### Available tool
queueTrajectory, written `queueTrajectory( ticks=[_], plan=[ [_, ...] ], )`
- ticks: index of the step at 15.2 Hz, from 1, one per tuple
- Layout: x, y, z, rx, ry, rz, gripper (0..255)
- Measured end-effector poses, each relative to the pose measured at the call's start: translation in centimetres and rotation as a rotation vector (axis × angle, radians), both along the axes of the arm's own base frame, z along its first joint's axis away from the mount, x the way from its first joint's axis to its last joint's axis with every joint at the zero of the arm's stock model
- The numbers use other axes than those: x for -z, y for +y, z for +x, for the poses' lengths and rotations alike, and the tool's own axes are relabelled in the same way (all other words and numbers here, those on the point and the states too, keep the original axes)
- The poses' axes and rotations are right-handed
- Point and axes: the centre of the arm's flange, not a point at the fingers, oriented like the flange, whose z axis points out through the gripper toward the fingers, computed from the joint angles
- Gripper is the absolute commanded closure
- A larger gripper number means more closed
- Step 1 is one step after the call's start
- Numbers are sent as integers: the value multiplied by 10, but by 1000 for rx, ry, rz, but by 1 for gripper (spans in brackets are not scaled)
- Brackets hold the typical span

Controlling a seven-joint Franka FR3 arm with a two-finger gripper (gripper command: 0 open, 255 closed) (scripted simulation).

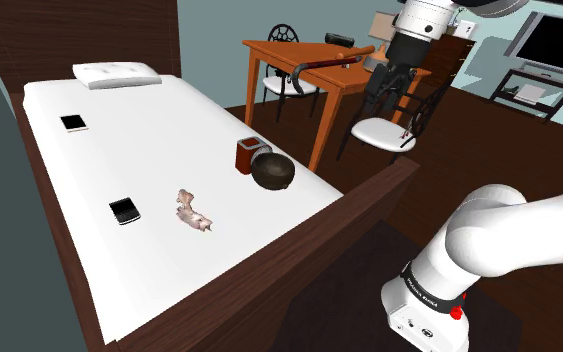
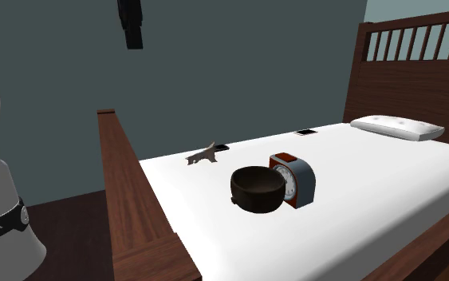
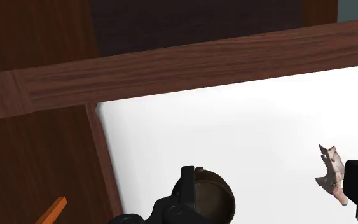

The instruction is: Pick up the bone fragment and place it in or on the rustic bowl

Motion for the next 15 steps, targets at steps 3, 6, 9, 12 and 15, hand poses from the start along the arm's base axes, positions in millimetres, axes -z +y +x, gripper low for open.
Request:
queueTrajectory(
  ticks=[3,6,9,12,15],
  plan=[
    [11,9,9,-1,2,0,0],
    [31,30,26,-2,4,-1,0],
    [58,56,42,-3,7,-2,0],
    [82,80,64,-4,8,-3,0],
    [110,104,84,-6,11,-4,0]
  ],
)
